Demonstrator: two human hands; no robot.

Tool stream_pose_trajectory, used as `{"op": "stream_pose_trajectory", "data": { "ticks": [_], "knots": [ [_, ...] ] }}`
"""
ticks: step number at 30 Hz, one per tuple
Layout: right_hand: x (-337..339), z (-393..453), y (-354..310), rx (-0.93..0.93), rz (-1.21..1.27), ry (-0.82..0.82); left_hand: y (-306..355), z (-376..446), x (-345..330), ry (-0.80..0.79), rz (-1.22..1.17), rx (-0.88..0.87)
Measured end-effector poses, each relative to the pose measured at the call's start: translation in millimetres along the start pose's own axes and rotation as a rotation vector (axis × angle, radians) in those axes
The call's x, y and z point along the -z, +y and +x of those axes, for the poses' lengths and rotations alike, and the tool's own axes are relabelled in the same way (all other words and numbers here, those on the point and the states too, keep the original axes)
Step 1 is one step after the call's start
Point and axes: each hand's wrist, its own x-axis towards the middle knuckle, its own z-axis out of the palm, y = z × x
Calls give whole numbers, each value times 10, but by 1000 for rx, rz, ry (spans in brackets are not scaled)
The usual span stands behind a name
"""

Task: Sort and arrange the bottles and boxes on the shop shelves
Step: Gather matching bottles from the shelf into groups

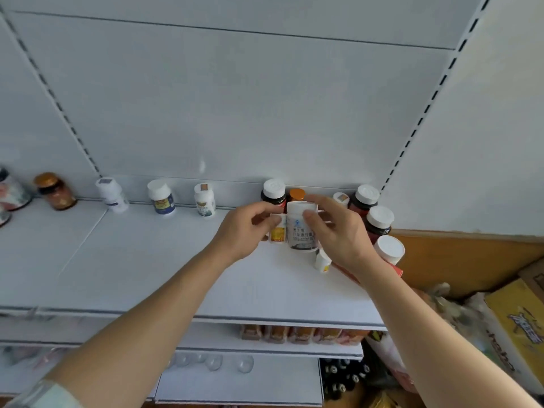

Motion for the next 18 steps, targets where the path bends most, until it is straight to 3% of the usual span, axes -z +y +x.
{"op": "stream_pose_trajectory", "data": {
  "ticks": [18],
  "knots": [
    [-905,-160,-980,24,102,-181,-167,-893,1178,169,-43,107]
  ]
}}
